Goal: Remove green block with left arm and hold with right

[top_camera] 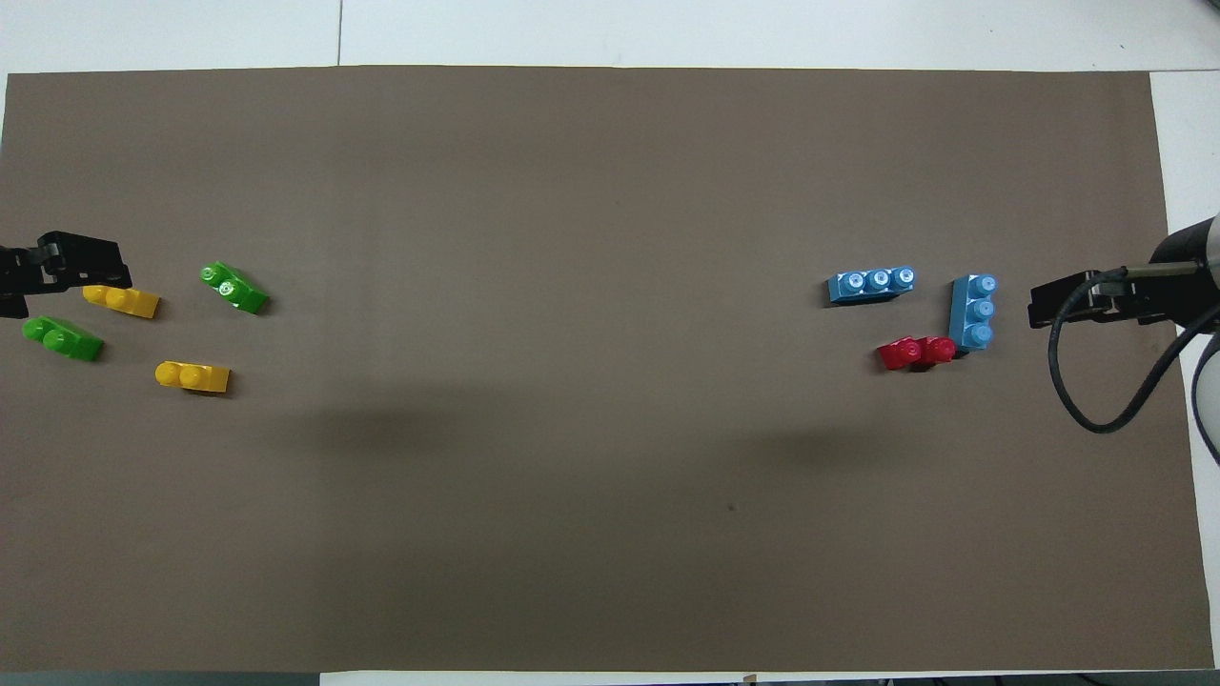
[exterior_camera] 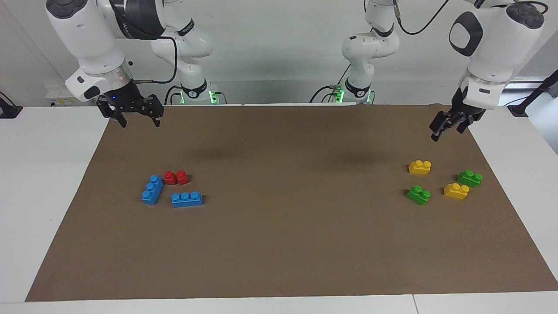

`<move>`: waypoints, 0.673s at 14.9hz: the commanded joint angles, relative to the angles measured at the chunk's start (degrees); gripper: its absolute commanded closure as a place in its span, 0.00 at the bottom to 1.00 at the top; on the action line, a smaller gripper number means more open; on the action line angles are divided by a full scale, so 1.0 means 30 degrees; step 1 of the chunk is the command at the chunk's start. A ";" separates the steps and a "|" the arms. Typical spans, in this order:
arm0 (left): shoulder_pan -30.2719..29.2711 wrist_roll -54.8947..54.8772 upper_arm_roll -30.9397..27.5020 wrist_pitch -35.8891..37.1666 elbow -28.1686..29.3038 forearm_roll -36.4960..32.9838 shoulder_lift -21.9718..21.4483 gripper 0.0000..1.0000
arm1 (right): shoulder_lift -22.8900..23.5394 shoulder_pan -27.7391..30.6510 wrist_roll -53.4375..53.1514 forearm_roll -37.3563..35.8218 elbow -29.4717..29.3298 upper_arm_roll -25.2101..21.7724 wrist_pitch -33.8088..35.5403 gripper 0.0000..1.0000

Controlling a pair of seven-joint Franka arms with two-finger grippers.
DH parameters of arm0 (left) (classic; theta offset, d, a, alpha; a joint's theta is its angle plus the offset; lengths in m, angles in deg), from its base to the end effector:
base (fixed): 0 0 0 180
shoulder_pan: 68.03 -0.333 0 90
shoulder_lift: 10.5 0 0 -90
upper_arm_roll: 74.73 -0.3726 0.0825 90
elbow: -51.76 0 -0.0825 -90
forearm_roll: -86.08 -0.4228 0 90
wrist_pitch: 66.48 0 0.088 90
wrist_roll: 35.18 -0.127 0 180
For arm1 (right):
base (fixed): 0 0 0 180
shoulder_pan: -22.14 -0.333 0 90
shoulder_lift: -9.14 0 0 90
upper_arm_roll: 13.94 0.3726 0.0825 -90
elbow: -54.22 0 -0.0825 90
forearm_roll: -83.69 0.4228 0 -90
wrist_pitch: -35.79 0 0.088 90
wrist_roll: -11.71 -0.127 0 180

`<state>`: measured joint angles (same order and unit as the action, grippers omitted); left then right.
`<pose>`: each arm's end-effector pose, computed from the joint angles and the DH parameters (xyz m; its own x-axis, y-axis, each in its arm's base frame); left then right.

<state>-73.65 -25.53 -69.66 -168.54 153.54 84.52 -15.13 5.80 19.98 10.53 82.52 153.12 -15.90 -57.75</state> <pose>0.5805 0.0066 0.6211 0.9812 0.1710 0.0897 0.1734 -0.9847 -0.0194 0.5729 -0.0010 0.6209 0.9993 -0.0157 -0.0349 -0.0151 -0.9997 0.0191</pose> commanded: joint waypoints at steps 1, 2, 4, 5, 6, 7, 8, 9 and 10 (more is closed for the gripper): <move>0.0552 -0.1745 -0.0109 0.1586 0.0381 -0.0184 -0.1062 0.00 | 0.0089 0.0192 -0.1011 0.0126 -0.0180 0.0155 -0.0079 0.00; 0.0552 -0.2071 0.0037 0.1939 0.0381 -0.0155 -0.1267 0.00 | 0.0090 0.0192 -0.1276 0.0155 -0.0210 0.0155 -0.0108 0.00; 0.0552 -0.2075 0.0155 0.2206 0.0294 -0.0037 -0.1561 0.00 | 0.0235 0.0192 -0.1395 0.0155 -0.0473 0.0185 -0.0050 0.00; 0.0552 -0.2075 0.0184 0.2235 0.0264 -0.0008 -0.1765 0.00 | 0.0294 0.0163 -0.1453 0.0155 -0.0706 0.0185 0.0037 0.00; 0.0552 -0.2046 0.0185 0.2410 0.0177 -0.0008 -0.1883 0.00 | 0.0295 0.0163 -0.1454 0.0155 -0.0766 0.0185 0.0125 0.00; 0.0639 -0.2132 0.0156 0.2934 -0.0027 -0.0008 -0.1942 0.00 | 0.0266 0.0134 -0.1454 0.0155 -0.0796 0.0185 0.0213 0.00; 0.0669 -0.2133 0.0155 0.3345 -0.0435 0.0050 -0.1885 0.00 | 0.0266 0.0134 -0.1454 0.0126 -0.0796 0.0185 0.0184 0.00; 0.0669 -0.2104 0.0126 0.3813 -0.0700 0.0544 -0.1826 0.00 | 0.0266 0.0134 -0.1367 0.0097 -0.0796 0.0185 0.0155 0.00; 0.0640 -0.2075 -0.0019 0.4166 -0.0935 0.1071 -0.1825 0.00 | 0.0237 0.0134 -0.1279 0.0097 -0.0796 0.0185 0.0184 0.00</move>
<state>-72.11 -30.92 -68.94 -159.33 152.69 85.70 -20.43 5.88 19.98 6.94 82.55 151.89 -15.73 -57.75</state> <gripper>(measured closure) 0.000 0.000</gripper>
